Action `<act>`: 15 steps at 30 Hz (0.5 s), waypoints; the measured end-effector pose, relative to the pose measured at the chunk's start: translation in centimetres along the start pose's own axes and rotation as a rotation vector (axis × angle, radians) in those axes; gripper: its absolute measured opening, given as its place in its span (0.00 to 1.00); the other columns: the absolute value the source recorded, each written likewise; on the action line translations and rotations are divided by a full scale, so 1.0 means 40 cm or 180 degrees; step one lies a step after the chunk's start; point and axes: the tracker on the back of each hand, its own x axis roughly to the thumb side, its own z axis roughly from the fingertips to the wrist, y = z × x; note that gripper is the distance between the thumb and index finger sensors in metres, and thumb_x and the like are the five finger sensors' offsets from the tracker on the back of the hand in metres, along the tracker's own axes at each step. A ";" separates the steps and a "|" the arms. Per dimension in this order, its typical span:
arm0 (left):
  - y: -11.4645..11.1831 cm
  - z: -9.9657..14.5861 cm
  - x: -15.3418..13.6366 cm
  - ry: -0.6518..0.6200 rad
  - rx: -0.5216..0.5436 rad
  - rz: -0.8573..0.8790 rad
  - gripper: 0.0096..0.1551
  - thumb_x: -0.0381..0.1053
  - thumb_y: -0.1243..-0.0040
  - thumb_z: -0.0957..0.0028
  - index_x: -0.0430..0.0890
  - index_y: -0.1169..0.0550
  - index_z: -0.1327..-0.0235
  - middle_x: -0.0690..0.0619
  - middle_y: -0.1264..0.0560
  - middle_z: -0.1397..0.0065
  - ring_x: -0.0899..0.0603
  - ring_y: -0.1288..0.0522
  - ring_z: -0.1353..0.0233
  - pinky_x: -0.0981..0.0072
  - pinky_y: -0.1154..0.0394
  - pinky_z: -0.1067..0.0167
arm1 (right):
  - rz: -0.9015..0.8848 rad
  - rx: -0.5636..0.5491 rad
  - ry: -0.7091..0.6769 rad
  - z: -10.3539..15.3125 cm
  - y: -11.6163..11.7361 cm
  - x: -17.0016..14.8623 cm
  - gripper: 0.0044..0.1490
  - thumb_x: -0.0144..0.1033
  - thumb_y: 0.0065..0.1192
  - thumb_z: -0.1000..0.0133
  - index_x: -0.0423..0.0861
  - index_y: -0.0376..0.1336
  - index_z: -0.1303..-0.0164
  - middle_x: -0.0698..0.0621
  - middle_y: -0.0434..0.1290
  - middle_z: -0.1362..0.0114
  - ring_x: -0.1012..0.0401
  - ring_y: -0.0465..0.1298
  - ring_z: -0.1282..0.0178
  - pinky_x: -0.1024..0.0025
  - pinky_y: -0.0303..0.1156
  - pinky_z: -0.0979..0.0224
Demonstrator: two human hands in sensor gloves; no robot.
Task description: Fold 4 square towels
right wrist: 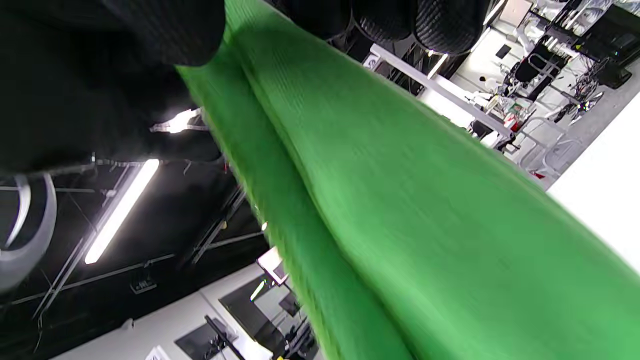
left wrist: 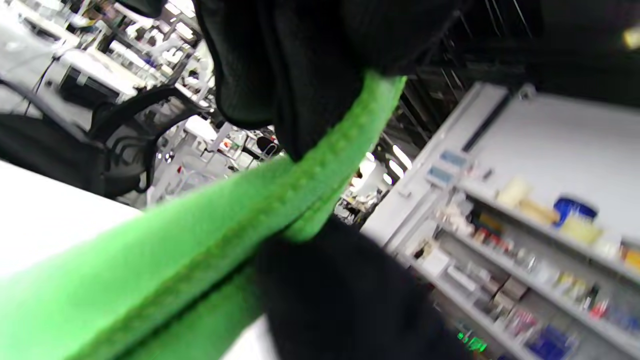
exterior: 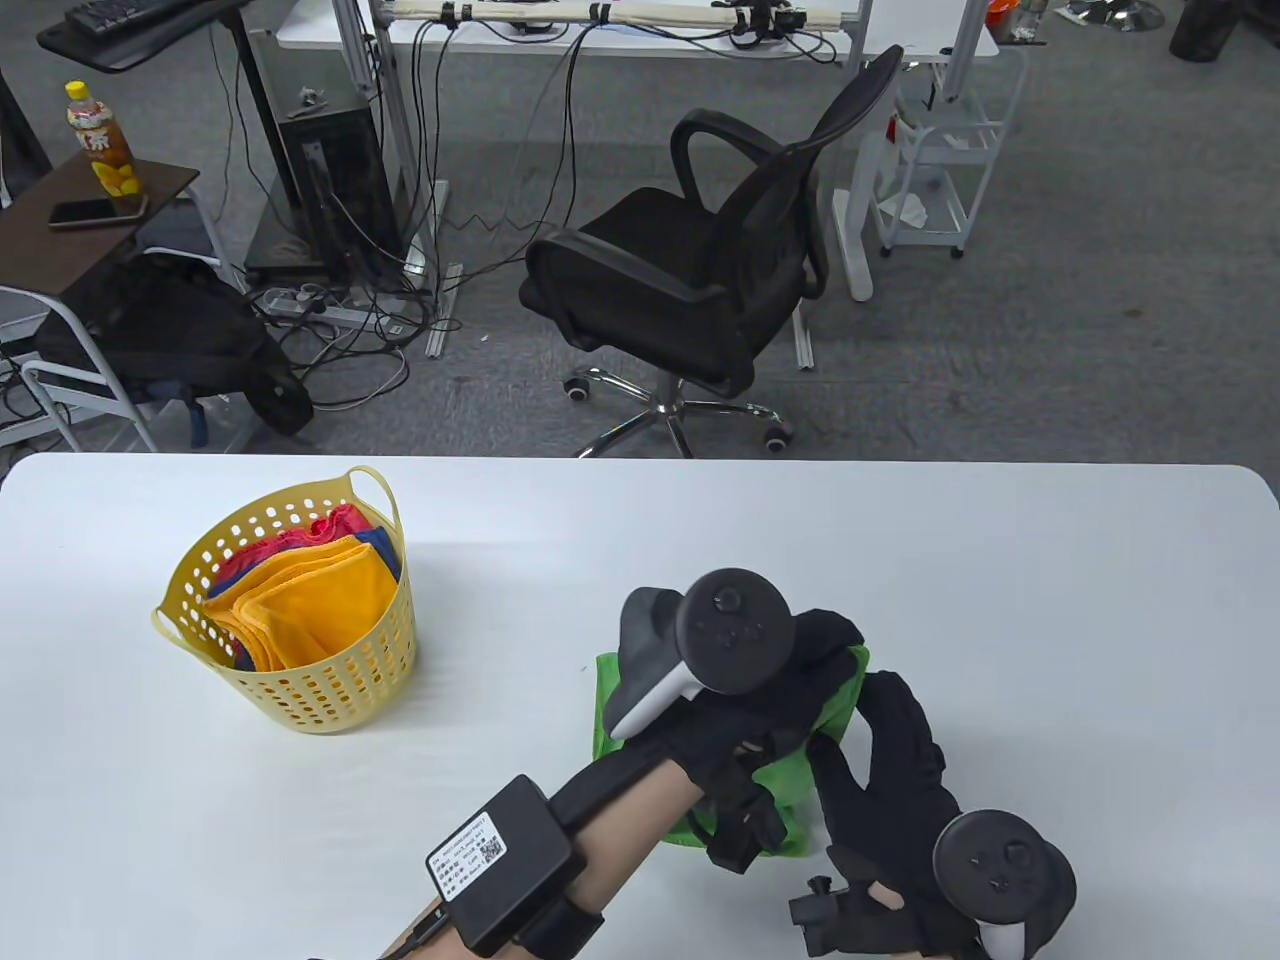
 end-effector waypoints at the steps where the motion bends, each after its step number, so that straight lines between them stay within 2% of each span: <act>1: -0.007 0.003 0.010 -0.0040 0.0030 -0.0262 0.22 0.56 0.39 0.45 0.54 0.16 0.40 0.57 0.12 0.52 0.48 0.20 0.28 0.35 0.43 0.18 | -0.0071 -0.0038 0.0007 -0.003 -0.009 -0.002 0.47 0.52 0.59 0.41 0.34 0.53 0.21 0.25 0.54 0.19 0.29 0.60 0.26 0.16 0.45 0.38; 4: -0.047 0.018 0.050 -0.0180 0.0138 -0.1366 0.21 0.58 0.39 0.46 0.58 0.16 0.41 0.59 0.13 0.49 0.47 0.22 0.24 0.34 0.45 0.17 | -0.0114 -0.0125 0.0072 -0.012 -0.039 -0.009 0.47 0.53 0.60 0.41 0.34 0.53 0.21 0.25 0.55 0.19 0.29 0.59 0.25 0.16 0.45 0.38; 5: -0.058 0.022 0.058 -0.0216 0.0131 -0.1472 0.21 0.58 0.39 0.46 0.58 0.16 0.42 0.59 0.13 0.47 0.46 0.24 0.23 0.33 0.46 0.17 | -0.0087 -0.0114 0.0079 -0.014 -0.042 -0.011 0.48 0.53 0.62 0.42 0.34 0.54 0.21 0.25 0.55 0.19 0.28 0.59 0.25 0.16 0.44 0.38; 7: -0.078 0.029 0.071 -0.0221 0.0252 -0.1536 0.22 0.58 0.40 0.46 0.58 0.16 0.42 0.58 0.14 0.44 0.45 0.25 0.22 0.33 0.47 0.17 | -0.0027 -0.0053 0.0113 -0.017 -0.046 -0.014 0.47 0.51 0.63 0.41 0.34 0.54 0.21 0.25 0.55 0.18 0.28 0.59 0.25 0.15 0.44 0.38; 8: -0.084 0.027 0.077 -0.0283 0.0181 -0.1500 0.22 0.58 0.41 0.46 0.58 0.16 0.41 0.58 0.15 0.44 0.45 0.25 0.21 0.33 0.47 0.17 | 0.0034 -0.0039 0.0134 -0.019 -0.044 -0.014 0.45 0.48 0.64 0.41 0.34 0.55 0.22 0.24 0.55 0.18 0.27 0.58 0.25 0.15 0.43 0.38; 12: -0.098 0.025 0.092 -0.0230 0.0103 -0.1301 0.22 0.57 0.41 0.45 0.56 0.17 0.41 0.57 0.15 0.44 0.44 0.25 0.22 0.33 0.47 0.17 | 0.0256 0.0054 0.0246 -0.023 -0.030 -0.022 0.43 0.45 0.64 0.41 0.34 0.56 0.22 0.25 0.56 0.18 0.27 0.59 0.25 0.15 0.43 0.38; 14: -0.102 0.026 0.099 -0.0236 0.0095 -0.1329 0.22 0.57 0.41 0.45 0.56 0.17 0.41 0.57 0.15 0.44 0.45 0.25 0.22 0.33 0.47 0.17 | 0.0358 0.0138 0.0448 -0.029 -0.023 -0.035 0.39 0.41 0.61 0.39 0.34 0.58 0.23 0.24 0.57 0.18 0.27 0.59 0.25 0.15 0.43 0.39; 15: -0.104 0.027 0.101 -0.0241 0.0093 -0.1283 0.22 0.57 0.41 0.45 0.56 0.16 0.41 0.57 0.15 0.44 0.44 0.25 0.22 0.33 0.47 0.17 | 0.0404 0.0186 0.0546 -0.034 -0.020 -0.048 0.39 0.42 0.61 0.39 0.34 0.58 0.23 0.24 0.56 0.18 0.26 0.58 0.25 0.15 0.42 0.39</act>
